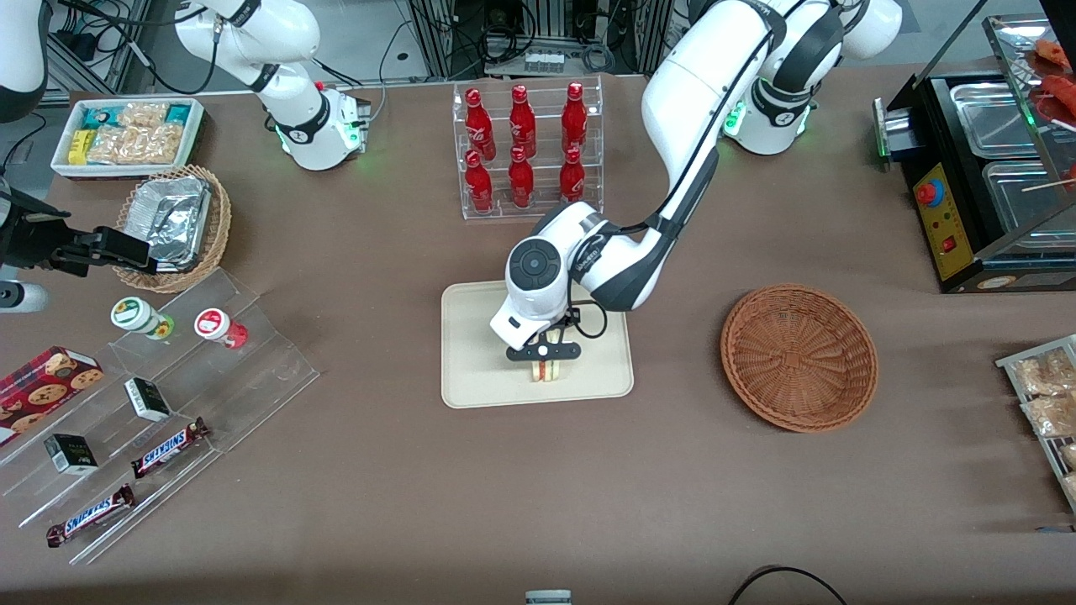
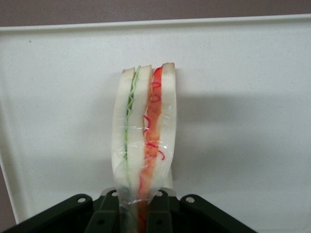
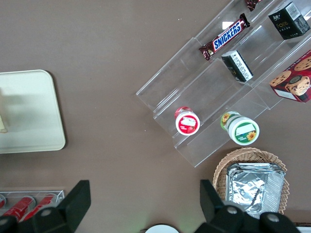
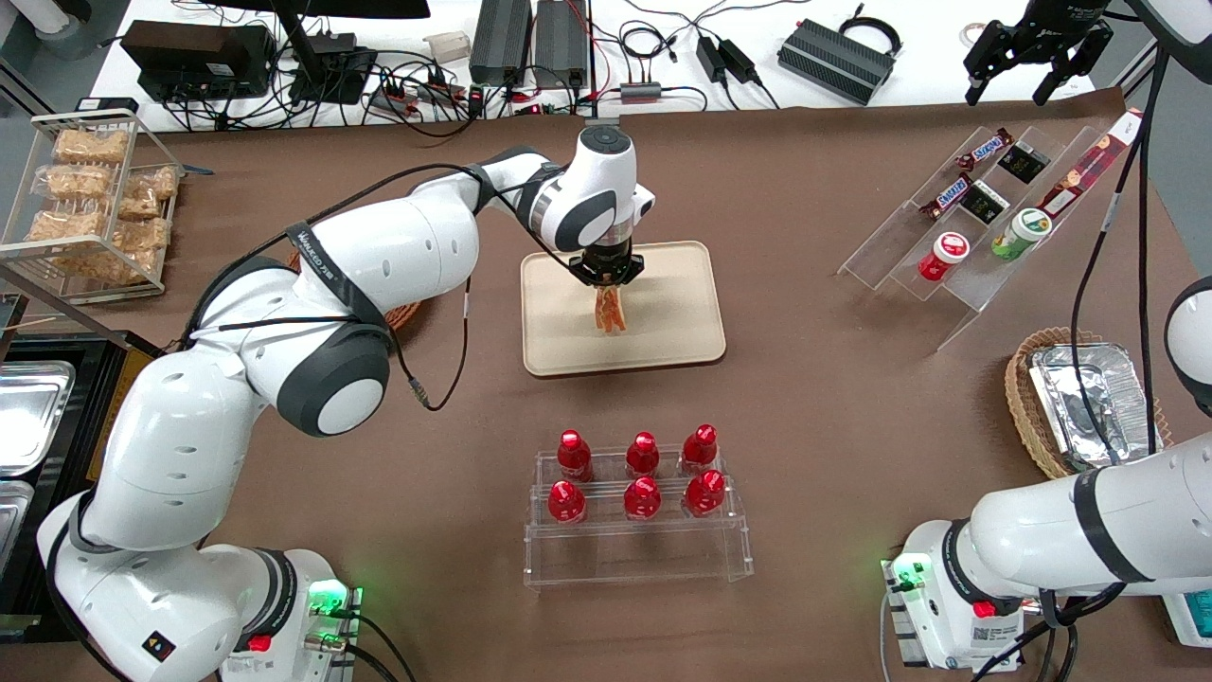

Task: Place sandwich from basket to tray
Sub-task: 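Lower the sandwich onto the tray and open the left gripper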

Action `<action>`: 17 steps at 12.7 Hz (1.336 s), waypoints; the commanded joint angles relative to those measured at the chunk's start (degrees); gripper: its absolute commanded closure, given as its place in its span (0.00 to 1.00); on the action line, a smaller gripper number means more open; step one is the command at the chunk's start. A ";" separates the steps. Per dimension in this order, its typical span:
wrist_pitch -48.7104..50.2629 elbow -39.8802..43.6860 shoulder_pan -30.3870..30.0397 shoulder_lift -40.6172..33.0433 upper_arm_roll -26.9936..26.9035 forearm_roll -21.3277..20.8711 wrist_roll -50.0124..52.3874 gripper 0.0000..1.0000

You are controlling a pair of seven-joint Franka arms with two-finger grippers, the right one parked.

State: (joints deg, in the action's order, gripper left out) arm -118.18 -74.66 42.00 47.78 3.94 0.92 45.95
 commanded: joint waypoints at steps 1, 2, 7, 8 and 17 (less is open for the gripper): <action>3.46 2.85 0.89 0.91 -0.78 0.22 1.42 1.00; 4.61 3.81 0.98 1.35 -0.78 0.22 1.42 1.00; 5.68 5.49 1.15 2.23 -0.78 0.31 3.79 1.00; 5.68 5.58 1.15 2.58 -0.78 0.31 5.10 1.00; 5.24 6.28 1.68 3.64 -0.86 0.05 6.26 0.00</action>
State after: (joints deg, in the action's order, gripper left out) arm -114.13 -71.02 42.85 50.27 3.93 0.92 51.28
